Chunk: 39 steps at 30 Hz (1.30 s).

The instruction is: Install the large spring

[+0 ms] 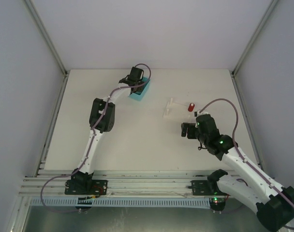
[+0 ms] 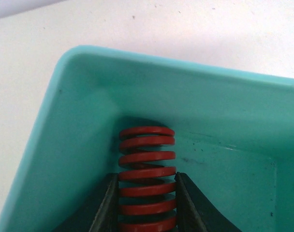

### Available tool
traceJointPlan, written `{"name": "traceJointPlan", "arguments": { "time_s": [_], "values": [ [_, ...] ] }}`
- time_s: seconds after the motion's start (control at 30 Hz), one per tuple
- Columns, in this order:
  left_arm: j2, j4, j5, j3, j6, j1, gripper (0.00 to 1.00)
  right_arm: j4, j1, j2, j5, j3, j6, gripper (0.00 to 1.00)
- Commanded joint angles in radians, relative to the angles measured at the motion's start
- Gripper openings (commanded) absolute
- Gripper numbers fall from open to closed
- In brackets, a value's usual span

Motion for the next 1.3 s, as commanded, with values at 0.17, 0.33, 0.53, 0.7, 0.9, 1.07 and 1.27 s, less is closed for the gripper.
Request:
{"name": "traceJointPlan", "arguments": {
  "time_s": [0.17, 0.33, 0.53, 0.7, 0.9, 1.07, 1.27],
  "values": [
    [-0.159, 0.071, 0.159, -0.026, -0.062, 0.000, 0.08, 0.023, 0.002, 0.003, -0.021, 0.052, 0.023, 0.99],
    [-0.247, 0.120, 0.191, -0.070, -0.080, -0.002, 0.02, 0.020, 0.002, 0.003, -0.040, 0.069, 0.044, 0.99],
    [-0.457, 0.300, 0.245, -0.368, -0.069, -0.012, 0.00, 0.012, 0.002, 0.019, -0.069, 0.127, 0.069, 0.99],
    [-0.703, 0.600, 0.314, -0.748, -0.039, -0.027, 0.00, 0.015, -0.008, 0.080, -0.146, 0.218, 0.100, 0.99],
    [-0.930, 0.955, 0.411, -1.125, 0.025, -0.072, 0.00, 0.050, -0.027, 0.206, -0.321, 0.348, 0.181, 1.00],
    [-1.035, 1.045, 0.410, -1.279, 0.067, -0.119, 0.00, 0.145, -0.030, 0.316, -0.481, 0.447, 0.253, 0.90],
    [-1.122, 1.124, 0.414, -1.406, 0.102, -0.172, 0.00, 0.300, -0.030, 0.467, -0.611, 0.527, 0.375, 0.83]
  ]
}}
